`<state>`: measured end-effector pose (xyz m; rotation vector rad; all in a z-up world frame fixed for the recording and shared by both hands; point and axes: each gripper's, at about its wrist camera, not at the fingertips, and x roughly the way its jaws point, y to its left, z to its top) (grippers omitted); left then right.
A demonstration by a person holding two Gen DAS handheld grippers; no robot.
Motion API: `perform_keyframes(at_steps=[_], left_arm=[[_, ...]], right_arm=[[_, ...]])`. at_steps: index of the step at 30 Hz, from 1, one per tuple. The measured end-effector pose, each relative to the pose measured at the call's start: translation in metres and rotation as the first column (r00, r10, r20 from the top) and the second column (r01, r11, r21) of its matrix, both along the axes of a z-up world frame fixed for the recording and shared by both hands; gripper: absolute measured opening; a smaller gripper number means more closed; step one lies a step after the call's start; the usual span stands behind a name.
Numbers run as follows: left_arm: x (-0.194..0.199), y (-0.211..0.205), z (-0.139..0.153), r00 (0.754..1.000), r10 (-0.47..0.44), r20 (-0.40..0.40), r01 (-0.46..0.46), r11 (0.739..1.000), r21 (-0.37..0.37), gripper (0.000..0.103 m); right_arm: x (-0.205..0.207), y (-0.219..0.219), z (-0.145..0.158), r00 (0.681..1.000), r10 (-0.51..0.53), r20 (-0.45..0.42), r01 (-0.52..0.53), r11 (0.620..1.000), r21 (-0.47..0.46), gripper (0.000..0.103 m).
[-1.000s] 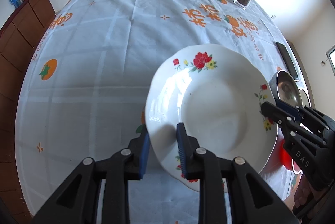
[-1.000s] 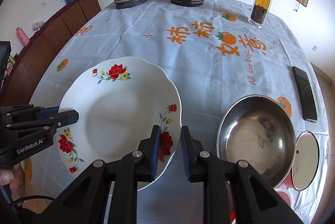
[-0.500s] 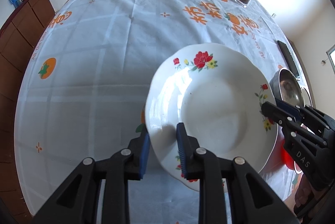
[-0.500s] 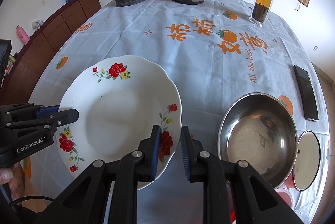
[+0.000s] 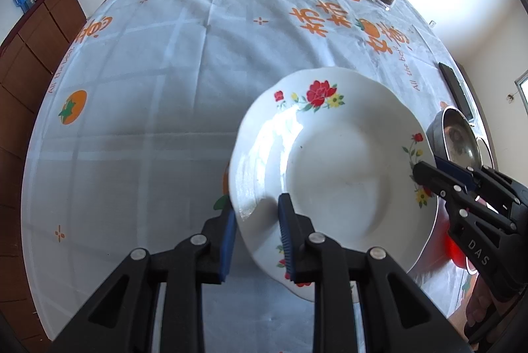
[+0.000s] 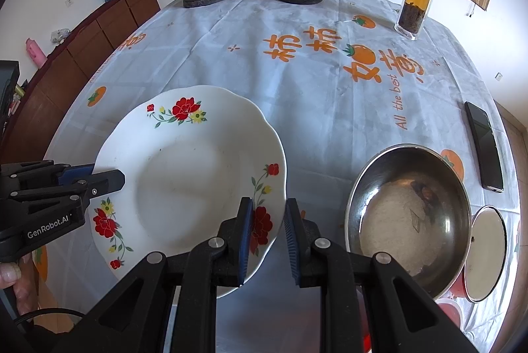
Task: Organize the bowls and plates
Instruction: 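Lower the red-flowered plate with both grippers onto the stacked plates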
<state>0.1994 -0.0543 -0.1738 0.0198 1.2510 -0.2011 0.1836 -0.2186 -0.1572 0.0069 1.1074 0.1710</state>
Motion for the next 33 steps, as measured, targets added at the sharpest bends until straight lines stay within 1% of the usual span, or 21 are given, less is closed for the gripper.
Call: perform_keyframes(at_steps=[19, 22, 23, 28, 33], left_arm=[[0.002, 0.002, -0.003, 1.000, -0.001, -0.008, 0.001, 1.000, 0.011, 0.023], [0.002, 0.002, -0.007, 1.000, -0.003, -0.015, 0.004, 1.000, 0.025, 0.022], [0.001, 0.001, -0.007, 1.000, -0.004, -0.015, 0.005, 1.000, 0.028, 0.022], [0.000, 0.001, -0.008, 1.000, -0.001, -0.013, 0.002, 1.000, 0.024, 0.022], [-0.001, 0.001, -0.007, 1.000, -0.001, -0.016, 0.001, 1.000, 0.022, 0.022]], right_arm=[[0.001, 0.001, -0.006, 1.000, 0.009, -0.016, -0.009, 1.000, 0.001, 0.021], [0.001, 0.000, -0.008, 1.000, 0.012, -0.017, -0.012, 1.000, -0.004, 0.016], [0.001, 0.000, -0.006, 1.000, 0.018, -0.012, -0.017, 1.000, 0.008, 0.008], [0.000, 0.015, 0.001, 0.997, 0.069, 0.015, -0.069, 0.998, -0.010, 0.008], [0.001, 0.014, 0.000, 0.998, 0.064, 0.007, -0.063, 0.998, -0.009, 0.008]])
